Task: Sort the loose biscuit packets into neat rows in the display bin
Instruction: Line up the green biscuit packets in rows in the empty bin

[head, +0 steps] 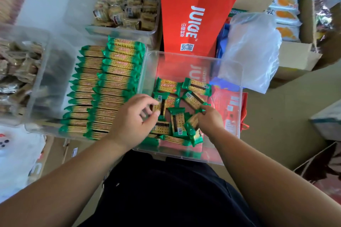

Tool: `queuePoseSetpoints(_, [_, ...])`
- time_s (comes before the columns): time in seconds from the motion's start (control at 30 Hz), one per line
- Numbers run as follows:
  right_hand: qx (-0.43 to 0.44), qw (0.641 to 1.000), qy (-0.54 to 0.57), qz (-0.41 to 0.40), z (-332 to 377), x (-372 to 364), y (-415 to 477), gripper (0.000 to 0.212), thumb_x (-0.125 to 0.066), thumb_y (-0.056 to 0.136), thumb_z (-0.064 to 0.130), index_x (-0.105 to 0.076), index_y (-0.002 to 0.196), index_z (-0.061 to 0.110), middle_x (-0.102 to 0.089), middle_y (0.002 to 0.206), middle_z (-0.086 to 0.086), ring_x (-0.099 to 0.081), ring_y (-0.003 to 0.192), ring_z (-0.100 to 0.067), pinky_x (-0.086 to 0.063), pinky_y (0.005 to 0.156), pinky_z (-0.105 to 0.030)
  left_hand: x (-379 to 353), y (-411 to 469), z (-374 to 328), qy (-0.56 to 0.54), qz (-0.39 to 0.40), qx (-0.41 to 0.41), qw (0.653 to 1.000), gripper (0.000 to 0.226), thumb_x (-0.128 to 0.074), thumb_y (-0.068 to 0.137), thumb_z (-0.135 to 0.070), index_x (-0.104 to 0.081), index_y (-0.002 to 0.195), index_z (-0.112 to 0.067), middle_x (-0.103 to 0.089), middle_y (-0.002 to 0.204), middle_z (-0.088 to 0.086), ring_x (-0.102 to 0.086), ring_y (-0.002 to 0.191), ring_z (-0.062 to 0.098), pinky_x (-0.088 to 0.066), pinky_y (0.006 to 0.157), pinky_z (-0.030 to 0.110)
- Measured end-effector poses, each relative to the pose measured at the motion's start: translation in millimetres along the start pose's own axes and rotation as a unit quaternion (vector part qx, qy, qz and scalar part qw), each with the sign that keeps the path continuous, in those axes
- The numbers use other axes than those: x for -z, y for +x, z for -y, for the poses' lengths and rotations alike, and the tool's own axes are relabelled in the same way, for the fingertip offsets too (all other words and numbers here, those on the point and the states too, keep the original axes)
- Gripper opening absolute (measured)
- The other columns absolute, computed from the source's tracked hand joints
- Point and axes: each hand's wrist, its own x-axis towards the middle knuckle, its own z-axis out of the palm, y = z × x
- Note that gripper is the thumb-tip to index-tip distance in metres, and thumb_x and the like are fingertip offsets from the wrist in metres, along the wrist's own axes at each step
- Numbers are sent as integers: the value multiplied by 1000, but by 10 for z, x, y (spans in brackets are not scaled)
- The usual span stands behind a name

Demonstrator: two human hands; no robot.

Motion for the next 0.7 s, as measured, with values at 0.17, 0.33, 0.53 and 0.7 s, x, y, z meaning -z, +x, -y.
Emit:
queuePoseSetpoints(0.17, [-30,997,41,53,-75,-33,0,54,-73,90,26,-45,135,20,-64,102,-2,-65,75,-17,-51,55,-30,-464,239,-111,3,269,289,919,60,-56,103,-40,-35,156,-21,-40,158,3,-53,131,26,-44,109,43])
queuePoseSetpoints(0.33, [-25,996,-22,86,-58,-33,-23,71,-81,81,41,-40,130,12,-62,98,-2,-64,79,-16,-51,58,-31,-864,390,-56,-96,278,437,850,85,-54,102,-51,-11,163,-11,-19,169,11,-27,152,33,-27,121,47])
queuePoseSetpoints(0.53, [-39,986,46,153,-107,-71,-5,33,-80,84,35,-63,102,14,-72,100,-5,-69,88,-20,-60,83,-43,-1053,420,24,-124,220,462,850,71,-60,102,-35,-27,157,-5,-35,161,14,-39,143,34,-33,115,46])
queuePoseSetpoints(0.7, [-49,966,164,192,-96,-58,-20,27,-79,86,26,-61,104,17,-72,100,-2,-70,89,-19,-59,76,-37,-1093,361,68,-135,185,463,856,41,-58,104,-26,-52,139,-6,-57,133,5,-50,111,24,-39,97,36])
